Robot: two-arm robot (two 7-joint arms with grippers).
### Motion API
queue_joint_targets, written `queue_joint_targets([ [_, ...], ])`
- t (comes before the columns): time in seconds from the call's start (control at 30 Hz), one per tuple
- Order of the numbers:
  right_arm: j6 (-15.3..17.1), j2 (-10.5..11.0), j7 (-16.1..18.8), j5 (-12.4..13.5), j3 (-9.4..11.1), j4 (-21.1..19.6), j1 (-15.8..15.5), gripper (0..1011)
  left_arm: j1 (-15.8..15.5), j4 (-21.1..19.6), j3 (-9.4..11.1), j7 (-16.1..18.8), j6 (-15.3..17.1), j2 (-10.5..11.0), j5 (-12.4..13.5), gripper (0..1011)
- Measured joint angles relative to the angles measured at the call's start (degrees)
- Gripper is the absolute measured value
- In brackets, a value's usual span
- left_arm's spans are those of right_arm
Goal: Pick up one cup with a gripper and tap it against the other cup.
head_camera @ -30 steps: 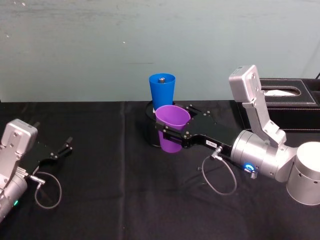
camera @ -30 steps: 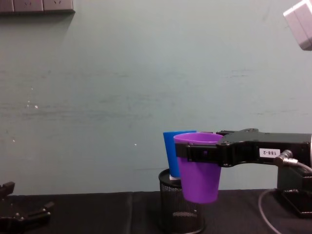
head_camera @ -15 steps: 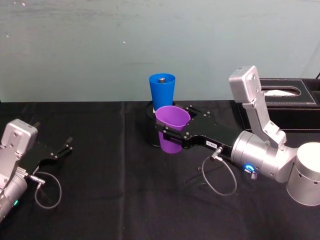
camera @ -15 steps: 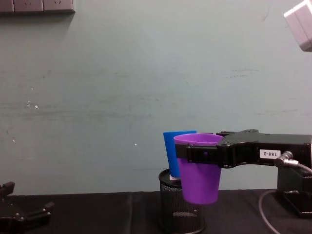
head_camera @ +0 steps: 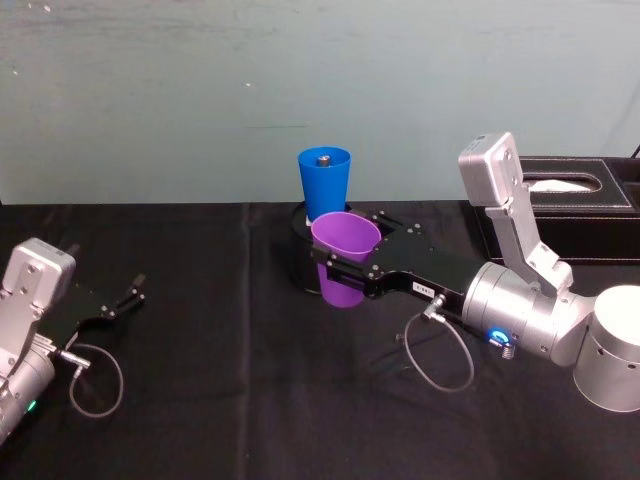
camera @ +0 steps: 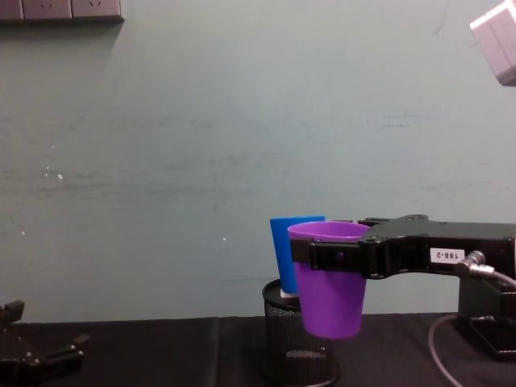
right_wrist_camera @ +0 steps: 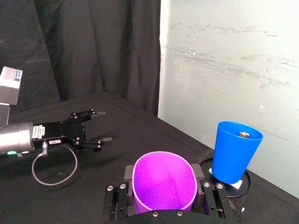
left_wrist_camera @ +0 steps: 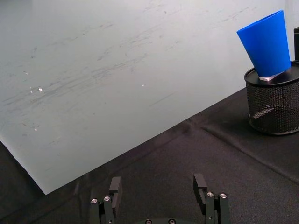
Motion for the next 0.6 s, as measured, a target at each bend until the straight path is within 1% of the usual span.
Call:
queue_joint_targets([
  [0.6, 0.0, 0.0, 0.1, 0.0, 0.0, 0.0, 0.0, 729, 0.0, 0.0, 0.0, 0.0, 0.0, 0.0, 0.0, 1000],
])
